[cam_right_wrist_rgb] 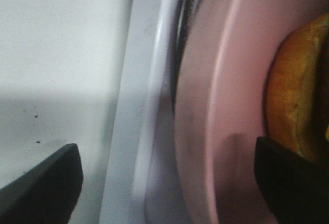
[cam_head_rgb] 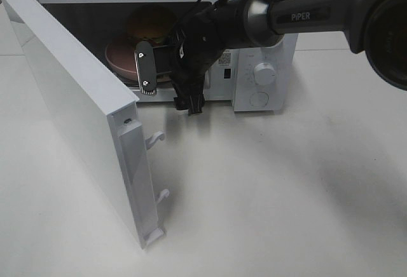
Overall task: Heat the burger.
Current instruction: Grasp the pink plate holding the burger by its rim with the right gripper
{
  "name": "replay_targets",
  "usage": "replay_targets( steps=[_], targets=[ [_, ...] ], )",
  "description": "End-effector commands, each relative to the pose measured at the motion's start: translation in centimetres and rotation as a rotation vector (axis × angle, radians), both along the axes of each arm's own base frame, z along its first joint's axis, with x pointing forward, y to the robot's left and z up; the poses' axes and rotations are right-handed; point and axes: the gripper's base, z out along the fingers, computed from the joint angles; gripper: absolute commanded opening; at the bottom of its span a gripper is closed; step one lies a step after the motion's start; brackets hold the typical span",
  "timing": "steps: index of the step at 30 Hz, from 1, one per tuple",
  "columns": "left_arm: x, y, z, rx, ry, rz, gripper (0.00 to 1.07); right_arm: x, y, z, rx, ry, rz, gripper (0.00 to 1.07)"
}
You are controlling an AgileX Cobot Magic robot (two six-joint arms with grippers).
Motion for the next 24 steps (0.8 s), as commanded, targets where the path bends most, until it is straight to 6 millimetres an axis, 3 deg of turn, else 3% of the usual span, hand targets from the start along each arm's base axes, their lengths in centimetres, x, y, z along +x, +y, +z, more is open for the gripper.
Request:
replay_targets(
  steps=[1,19,21,22,24],
  targets=[
    [-0.23,0.03,0.00,0.006,-0.017,0.005,0.98,0.50,-0.32,0.28,0.019,-0.014,-0.015,0.87],
    [-0.23,0.03,0.00,0.006,-0.017,0.005,0.98,0.51,-1.04,0.08,-0.006,0.033,-0.051,0.81],
    [-0.23,0.03,0.00,0.006,-0.017,0.005,0.98,0.51,-1.04,0.08,-0.004,0.035,-0.055,0.71],
    [-0.23,0.03,0.00,0.006,-0.017,0.005,0.98,0.51,-1.04,0.08,-0.004,0.035,-0.055,0.71],
    [-0.23,0.03,0.00,0.006,-0.017,0.005,0.98,0.50,-1.05,0.07,0.002,0.039,-0.063,0.52]
  ],
)
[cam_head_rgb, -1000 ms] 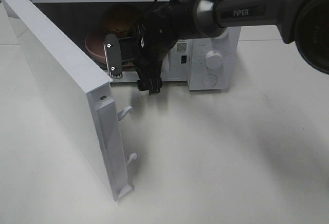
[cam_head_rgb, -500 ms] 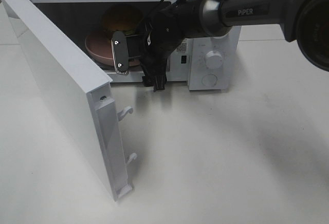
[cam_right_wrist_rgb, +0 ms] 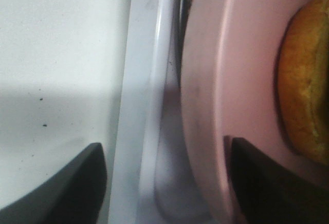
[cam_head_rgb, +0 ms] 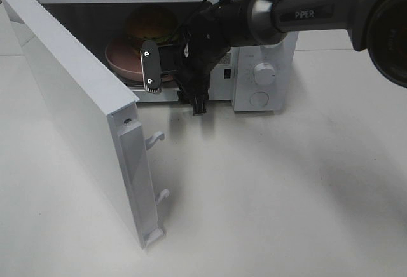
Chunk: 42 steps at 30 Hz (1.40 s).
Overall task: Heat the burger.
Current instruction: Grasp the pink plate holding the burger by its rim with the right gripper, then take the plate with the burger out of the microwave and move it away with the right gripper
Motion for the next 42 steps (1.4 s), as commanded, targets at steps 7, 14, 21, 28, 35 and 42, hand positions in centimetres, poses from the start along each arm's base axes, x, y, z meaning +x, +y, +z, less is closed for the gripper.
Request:
replay_targets(
  steps=[7,14,21,28,35,42],
  targets=[
    [-0.2,0.0,0.0,0.006,-0.017,0.005,0.98,-0.1,0.0,0.1,0.051,0.051,-0.053,0.11],
    [-0.2,0.0,0.0,0.006,-0.017,0.005,0.98,-1.2,0.6,-0.2,0.006,0.123,0.012,0.00],
    [-0.2,0.0,0.0,0.006,-0.017,0.005,0.98,-2.2,0.8,0.7,-0.001,0.183,0.099,0.00],
    [-0.2,0.0,0.0,0.006,-0.017,0.005,0.98,-2.6,0.5,1.9,-0.013,0.207,0.104,0.00],
    [-0.2,0.0,0.0,0.006,-0.017,0.005,0.98,-2.8,0.2,2.5,-0.057,0.205,0.132,0.00],
    [-0.2,0.0,0.0,0.006,-0.017,0.005,0.98,-4.0,-0.7,2.9,-0.073,0.148,0.182,0.00]
  ],
)
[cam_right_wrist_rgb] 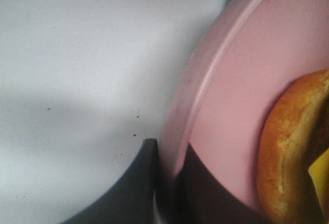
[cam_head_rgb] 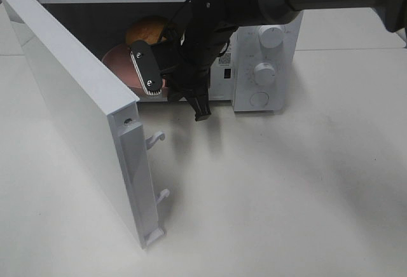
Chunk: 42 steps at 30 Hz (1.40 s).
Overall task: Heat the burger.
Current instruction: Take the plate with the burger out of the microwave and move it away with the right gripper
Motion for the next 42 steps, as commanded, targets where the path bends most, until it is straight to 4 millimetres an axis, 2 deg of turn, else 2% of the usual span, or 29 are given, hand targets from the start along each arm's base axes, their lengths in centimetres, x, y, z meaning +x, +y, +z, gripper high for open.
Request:
replay_targets(
  steps=[1,10,17,29,36,42],
  targets=[
    [-0.2,0.0,0.0,0.004,-0.017,0.003,0.98,-0.9,-0.9,0.3,-0.008,-0.020,0.019,0.00],
    [-0.2,0.0,0.0,0.004,-0.017,0.003,0.98,-2.3,-2.7,1.2,0.003,-0.143,0.053,0.00],
    [-0.2,0.0,0.0,0.004,-0.017,0.003,0.98,-3.4,-3.4,1.7,-0.021,-0.175,0.114,0.00],
    [-0.2,0.0,0.0,0.004,-0.017,0.003,0.98,-5.0,-4.5,3.9,-0.005,-0.248,0.134,0.00],
    [-0.2,0.0,0.0,0.004,-0.017,0.003,0.98,-5.9,-5.2,4.0,-0.017,-0.259,0.153,0.00],
    [-0.2,0.0,0.0,0.004,-0.017,0.003,0.98,-6.9,-5.9,4.9,-0.007,-0.291,0.157,0.00]
  ],
)
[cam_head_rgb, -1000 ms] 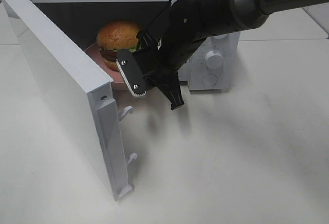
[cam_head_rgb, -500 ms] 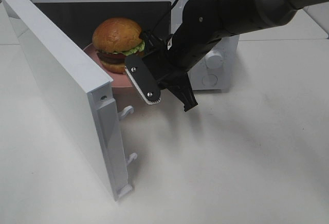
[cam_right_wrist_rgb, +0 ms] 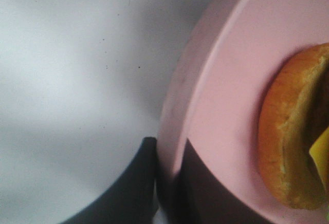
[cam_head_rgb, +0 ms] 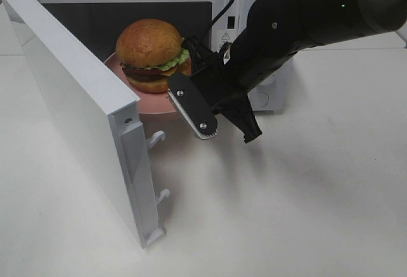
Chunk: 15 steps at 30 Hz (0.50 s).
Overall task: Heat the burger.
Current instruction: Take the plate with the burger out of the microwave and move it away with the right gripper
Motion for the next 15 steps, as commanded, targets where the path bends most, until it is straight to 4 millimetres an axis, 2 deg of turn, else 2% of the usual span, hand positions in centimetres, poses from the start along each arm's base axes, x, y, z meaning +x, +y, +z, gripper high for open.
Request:
replay_targets(
  steps=[1,15],
  targets=[
    [-0.2,0.0,0.0,0.004,-0.017,0.003,0.98,0.4,-0.5,2.2,0.082,-0.088,-0.040,0.00],
    [-0.2,0.0,0.0,0.004,-0.017,0.003,0.98,-2.6,-2.2,3.8,0.097,-0.104,-0.040,0.00]
  ],
)
